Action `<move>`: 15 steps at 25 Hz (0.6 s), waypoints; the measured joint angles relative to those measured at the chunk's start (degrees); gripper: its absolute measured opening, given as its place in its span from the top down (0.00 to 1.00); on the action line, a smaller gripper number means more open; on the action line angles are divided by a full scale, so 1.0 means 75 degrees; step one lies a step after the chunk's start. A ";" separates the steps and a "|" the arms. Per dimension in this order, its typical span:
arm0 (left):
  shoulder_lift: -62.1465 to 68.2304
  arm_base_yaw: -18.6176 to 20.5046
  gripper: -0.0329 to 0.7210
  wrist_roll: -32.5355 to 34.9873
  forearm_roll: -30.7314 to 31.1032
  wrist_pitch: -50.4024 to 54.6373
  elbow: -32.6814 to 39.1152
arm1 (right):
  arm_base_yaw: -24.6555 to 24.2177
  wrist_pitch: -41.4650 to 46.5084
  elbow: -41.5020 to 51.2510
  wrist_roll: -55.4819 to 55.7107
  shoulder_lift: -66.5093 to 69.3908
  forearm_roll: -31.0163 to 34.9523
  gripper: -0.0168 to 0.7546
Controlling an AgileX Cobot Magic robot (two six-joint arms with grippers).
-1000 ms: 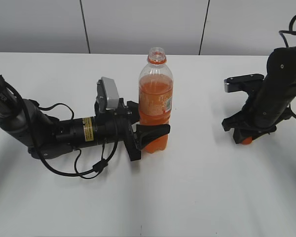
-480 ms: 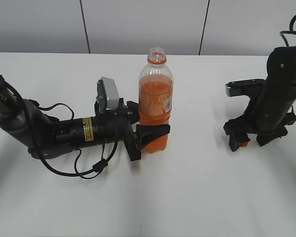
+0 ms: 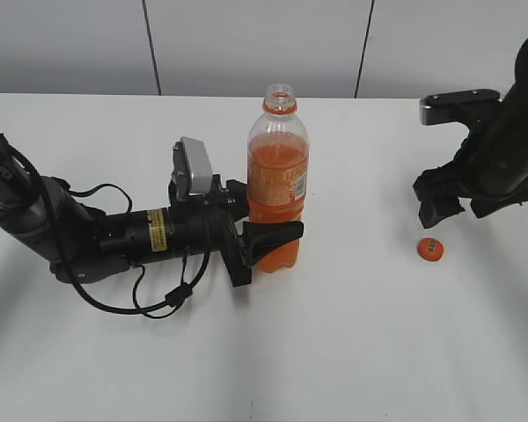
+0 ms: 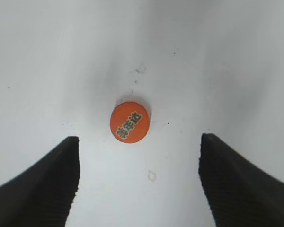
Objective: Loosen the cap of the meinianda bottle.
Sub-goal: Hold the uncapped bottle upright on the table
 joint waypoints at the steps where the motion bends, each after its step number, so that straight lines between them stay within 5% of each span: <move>1: 0.0000 0.0000 0.43 0.0000 0.0000 0.0000 0.0000 | 0.0000 0.0000 0.0000 -0.0014 -0.0104 0.0000 0.22; 15: -0.0332 -0.0007 0.19 -0.0478 0.0353 0.0611 0.0077 | 0.0000 0.0009 0.0000 -0.0149 -0.0456 0.0000 0.22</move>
